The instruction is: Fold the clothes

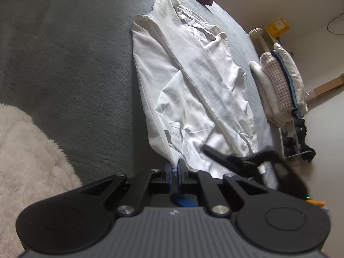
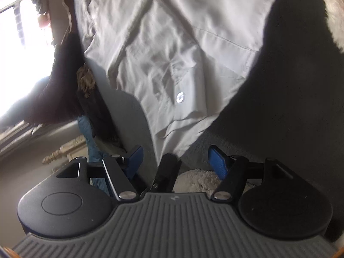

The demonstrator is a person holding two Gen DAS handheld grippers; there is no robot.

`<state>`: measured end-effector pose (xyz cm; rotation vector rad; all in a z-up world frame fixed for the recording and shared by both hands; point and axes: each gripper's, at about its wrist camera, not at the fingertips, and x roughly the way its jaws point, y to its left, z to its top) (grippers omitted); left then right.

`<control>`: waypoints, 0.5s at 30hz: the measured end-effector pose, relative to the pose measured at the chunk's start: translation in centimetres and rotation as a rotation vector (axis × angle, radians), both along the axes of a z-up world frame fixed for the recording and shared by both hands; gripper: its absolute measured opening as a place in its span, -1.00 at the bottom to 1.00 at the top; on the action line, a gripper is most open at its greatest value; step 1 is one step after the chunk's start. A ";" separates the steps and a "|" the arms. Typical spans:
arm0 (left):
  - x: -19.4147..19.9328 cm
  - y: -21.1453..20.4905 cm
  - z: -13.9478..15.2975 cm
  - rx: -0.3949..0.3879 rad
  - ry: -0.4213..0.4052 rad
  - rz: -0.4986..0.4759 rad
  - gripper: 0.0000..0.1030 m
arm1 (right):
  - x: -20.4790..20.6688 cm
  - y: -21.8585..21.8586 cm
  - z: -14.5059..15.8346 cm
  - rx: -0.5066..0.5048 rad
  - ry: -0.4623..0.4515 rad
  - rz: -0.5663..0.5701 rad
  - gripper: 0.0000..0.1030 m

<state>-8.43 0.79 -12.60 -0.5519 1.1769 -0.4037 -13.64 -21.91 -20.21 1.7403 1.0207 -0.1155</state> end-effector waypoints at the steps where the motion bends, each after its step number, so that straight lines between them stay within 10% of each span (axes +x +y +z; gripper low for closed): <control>1: 0.0 0.0 0.0 -0.009 0.002 -0.001 -0.89 | -0.1 0.1 -0.4 -0.009 0.010 -0.027 0.29; 9: 0.3 0.1 -0.7 -0.021 -0.009 -0.020 -0.88 | -0.6 0.3 -3.8 0.032 -0.008 -0.283 0.30; 15: 0.8 0.4 -1.7 0.029 -0.008 -0.025 -0.70 | 0.4 0.8 -4.8 0.046 -0.043 -0.285 -0.49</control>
